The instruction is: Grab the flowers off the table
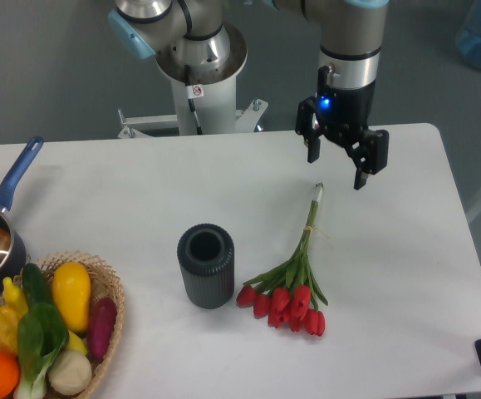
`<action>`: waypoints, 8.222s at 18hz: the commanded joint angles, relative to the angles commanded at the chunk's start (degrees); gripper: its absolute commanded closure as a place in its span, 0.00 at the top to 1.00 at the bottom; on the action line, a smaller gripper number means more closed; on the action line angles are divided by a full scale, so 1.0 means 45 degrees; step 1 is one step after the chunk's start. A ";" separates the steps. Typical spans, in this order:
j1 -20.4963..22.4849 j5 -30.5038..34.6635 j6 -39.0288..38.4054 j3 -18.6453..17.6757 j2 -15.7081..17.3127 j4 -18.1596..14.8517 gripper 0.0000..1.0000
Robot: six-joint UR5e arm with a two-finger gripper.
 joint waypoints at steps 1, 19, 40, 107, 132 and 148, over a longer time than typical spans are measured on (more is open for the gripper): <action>0.0000 0.0000 0.0097 0.0039 -0.0097 0.0059 1.00; 0.0352 -0.1075 -0.0391 -0.0351 -0.0665 0.0293 1.00; -0.0233 0.0254 -0.1502 -0.0918 -0.3222 0.0235 1.00; -0.1367 0.0625 -0.4687 -0.0097 -0.5255 0.1426 0.35; -0.1367 -0.0992 -0.4804 0.0683 -0.3382 0.1231 0.33; -0.0996 -0.7576 -0.5625 0.0976 -0.0841 0.0997 0.33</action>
